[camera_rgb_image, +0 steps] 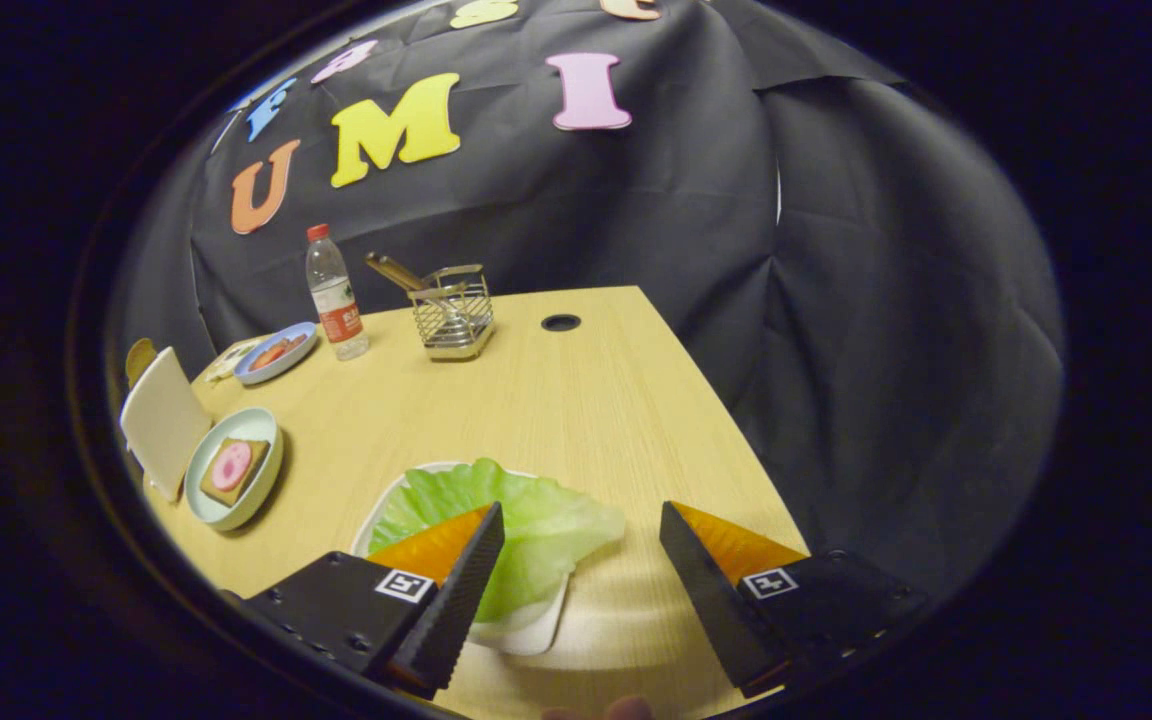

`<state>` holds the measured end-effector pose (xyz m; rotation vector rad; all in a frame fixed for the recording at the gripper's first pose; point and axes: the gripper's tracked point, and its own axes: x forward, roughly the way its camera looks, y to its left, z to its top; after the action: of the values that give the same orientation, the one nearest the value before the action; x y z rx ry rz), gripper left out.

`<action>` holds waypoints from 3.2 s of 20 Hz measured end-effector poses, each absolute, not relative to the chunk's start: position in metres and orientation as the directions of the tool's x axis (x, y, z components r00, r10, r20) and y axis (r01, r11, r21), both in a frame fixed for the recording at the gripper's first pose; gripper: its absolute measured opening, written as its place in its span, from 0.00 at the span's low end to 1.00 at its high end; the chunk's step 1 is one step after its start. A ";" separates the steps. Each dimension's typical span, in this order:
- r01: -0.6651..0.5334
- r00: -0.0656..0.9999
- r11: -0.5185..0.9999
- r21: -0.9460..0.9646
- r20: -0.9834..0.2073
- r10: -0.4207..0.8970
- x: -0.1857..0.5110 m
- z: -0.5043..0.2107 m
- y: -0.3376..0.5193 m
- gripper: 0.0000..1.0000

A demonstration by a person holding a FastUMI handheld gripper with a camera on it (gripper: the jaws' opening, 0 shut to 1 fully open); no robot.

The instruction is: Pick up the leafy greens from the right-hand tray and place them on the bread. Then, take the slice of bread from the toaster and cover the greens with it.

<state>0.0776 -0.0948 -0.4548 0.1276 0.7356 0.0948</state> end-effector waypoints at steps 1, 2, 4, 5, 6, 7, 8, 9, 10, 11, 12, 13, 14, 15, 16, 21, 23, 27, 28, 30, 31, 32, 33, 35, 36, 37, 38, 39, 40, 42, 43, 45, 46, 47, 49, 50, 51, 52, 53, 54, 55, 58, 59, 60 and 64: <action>-0.041 0.733 0.989 0.142 -0.668 0.126 0.081 -0.464 -0.095 0.96; -0.036 0.731 0.989 0.143 -0.671 0.124 0.083 -0.467 -0.095 0.96; -0.029 0.715 0.988 0.152 -0.687 0.127 0.081 -0.477 -0.094 0.96; -0.033 0.713 0.985 0.172 -0.686 0.143 0.081 -0.478 -0.092 0.96; -0.034 0.708 0.984 0.175 -0.690 0.148 0.080 -0.479 -0.089 0.88; -0.040 0.709 0.984 0.173 -0.689 0.150 0.080 -0.478 -0.087 0.81; -0.039 0.711 0.986 0.160 -0.689 0.140 0.081 -0.476 -0.088 0.73; -0.037 0.713 0.988 0.150 -0.688 0.131 0.082 -0.476 -0.089 0.65; -0.028 0.721 0.991 0.134 -0.683 0.113 0.084 -0.474 -0.092 0.58; -0.026 0.721 0.990 0.137 -0.683 0.114 0.085 -0.473 -0.092 0.50; -0.022 0.715 0.990 0.138 -0.690 0.112 0.083 -0.473 -0.092 0.47; -0.010 0.715 0.991 0.131 -0.692 0.099 0.083 -0.471 -0.095 0.44; 0.003 0.727 0.992 0.123 -0.682 0.083 0.088 -0.469 -0.099 0.31; -0.003 0.726 0.993 0.121 -0.682 0.085 0.088 -0.469 -0.098 0.18; -0.005 0.729 0.994 0.107 -0.680 0.077 0.085 -0.464 -0.100 0.17; -0.035 0.759 0.991 0.131 -0.641 0.112 0.088 -0.435 -0.093 0.01; -0.041 0.772 0.988 0.151 -0.623 0.128 0.090 -0.414 -0.090 0.00; -0.054 0.806 0.988 0.148 -0.578 0.130 0.092 -0.368 -0.083 0.00; -0.056 0.813 0.988 0.145 -0.567 0.129 0.091 -0.357 -0.081 0.00; -0.054 0.821 0.990 0.130 -0.559 0.118 0.089 -0.342 -0.075 0.00; -0.049 0.821 0.991 0.122 -0.560 0.109 0.088 -0.334 -0.072 0.00; -0.045 0.826 0.993 0.113 -0.555 0.100 0.087 -0.326 -0.068 0.00; -0.042 0.830 0.994 0.103 -0.550 0.092 0.087 -0.318 -0.064 0.00; -0.047 0.836 0.995 0.092 -0.542 0.090 0.083 -0.298 -0.045 0.00; -0.056 0.841 0.995 0.081 -0.533 0.091 0.083 -0.288 -0.033 0.01; -0.068 0.845 0.996 0.064 -0.527 0.092 0.083 -0.279 -0.021 0.01; -0.079 0.849 0.995 0.058 -0.520 0.098 0.081 -0.270 -0.006 0.01; -0.088 0.854 0.995 0.054 -0.509 0.103 0.082 -0.259 0.011 0.00; -0.100 0.857 0.994 0.052 -0.503 0.112 0.079 -0.253 0.029 0.01; -0.125 0.859 0.990 0.068 -0.492 0.142 0.073 -0.239 0.072 0.01; -0.138 0.858 0.987 0.081 -0.488 0.160 0.072 -0.234 0.094 0.01; -0.167 0.854 0.979 0.113 -0.479 0.201 0.067 -0.227 0.143 0.01; -0.182 0.851 0.974 0.132 -0.476 0.223 0.066 -0.226 0.167 0.00; -0.195 0.845 0.970 0.147 -0.476 0.243 0.063 -0.225 0.189 0.00; -0.226 0.832 0.956 0.187 -0.473 0.289 0.058 -0.229 0.236 0.00; -0.248 0.821 0.947 0.205 -0.475 0.317 0.054 -0.234 0.259 0.00; -0.263 0.810 0.941 0.213 -0.481 0.336 0.051 -0.240 0.278 0.00; -0.270 0.798 0.935 0.229 -0.490 0.351 0.048 -0.247 0.293 0.00; -0.271 0.787 0.929 0.251 -0.498 0.364 0.045 -0.253 0.307 0.00; -0.267 0.778 0.924 0.273 -0.505 0.374 0.042 -0.258 0.318 0.01; -0.260 0.768 0.921 0.291 -0.515 0.380 0.041 -0.263 0.325 0.00; -0.236 0.736 0.908 0.346 -0.547 0.400 0.037 -0.282 0.339 0.00; -0.222 0.730 0.904 0.365 -0.552 0.402 0.038 -0.286 0.340 0.00; -0.210 0.725 0.901 0.380 -0.557 0.405 0.038 -0.289 0.339 0.00; -0.147 0.721 0.913 0.380 -0.591 0.362 0.044 -0.308 0.315 0.00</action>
<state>0.0445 0.3152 -0.3078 0.3194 0.7140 0.2866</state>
